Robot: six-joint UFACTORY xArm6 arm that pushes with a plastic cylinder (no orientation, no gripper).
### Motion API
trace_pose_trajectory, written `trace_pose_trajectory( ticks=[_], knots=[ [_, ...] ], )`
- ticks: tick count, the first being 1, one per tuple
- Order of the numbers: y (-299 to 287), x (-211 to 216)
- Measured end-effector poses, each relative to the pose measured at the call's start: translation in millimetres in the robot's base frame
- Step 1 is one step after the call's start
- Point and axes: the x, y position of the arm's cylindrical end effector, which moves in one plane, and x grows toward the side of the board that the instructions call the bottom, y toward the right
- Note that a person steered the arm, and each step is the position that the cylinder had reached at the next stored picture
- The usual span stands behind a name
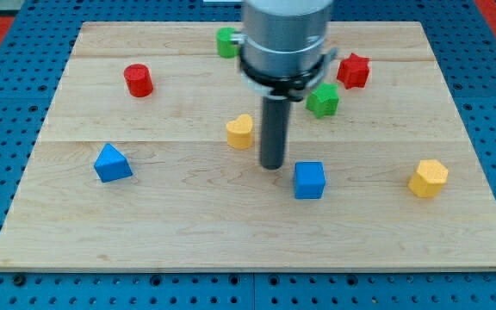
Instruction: Place the blue triangle diagonally to the top left of the red circle
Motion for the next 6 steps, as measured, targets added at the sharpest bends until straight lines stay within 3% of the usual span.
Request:
trace_pose_trajectory(
  ticks=[3, 6],
  knots=[
    [-94.5, 45.2],
    [-138.8, 37.4]
  ],
)
